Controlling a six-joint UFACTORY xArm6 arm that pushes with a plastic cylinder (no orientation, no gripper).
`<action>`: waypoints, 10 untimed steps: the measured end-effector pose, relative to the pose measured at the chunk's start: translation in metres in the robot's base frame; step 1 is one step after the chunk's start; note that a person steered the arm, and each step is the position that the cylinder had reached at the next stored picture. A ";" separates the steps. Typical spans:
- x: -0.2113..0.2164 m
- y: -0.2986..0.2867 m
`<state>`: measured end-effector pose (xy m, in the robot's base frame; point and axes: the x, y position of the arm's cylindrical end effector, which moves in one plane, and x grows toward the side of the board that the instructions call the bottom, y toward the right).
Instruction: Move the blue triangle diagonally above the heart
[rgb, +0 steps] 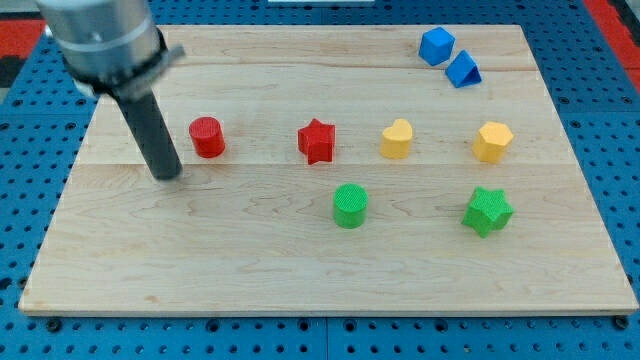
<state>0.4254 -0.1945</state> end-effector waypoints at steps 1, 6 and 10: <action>-0.076 -0.045; -0.164 0.433; -0.130 0.292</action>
<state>0.2955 0.0980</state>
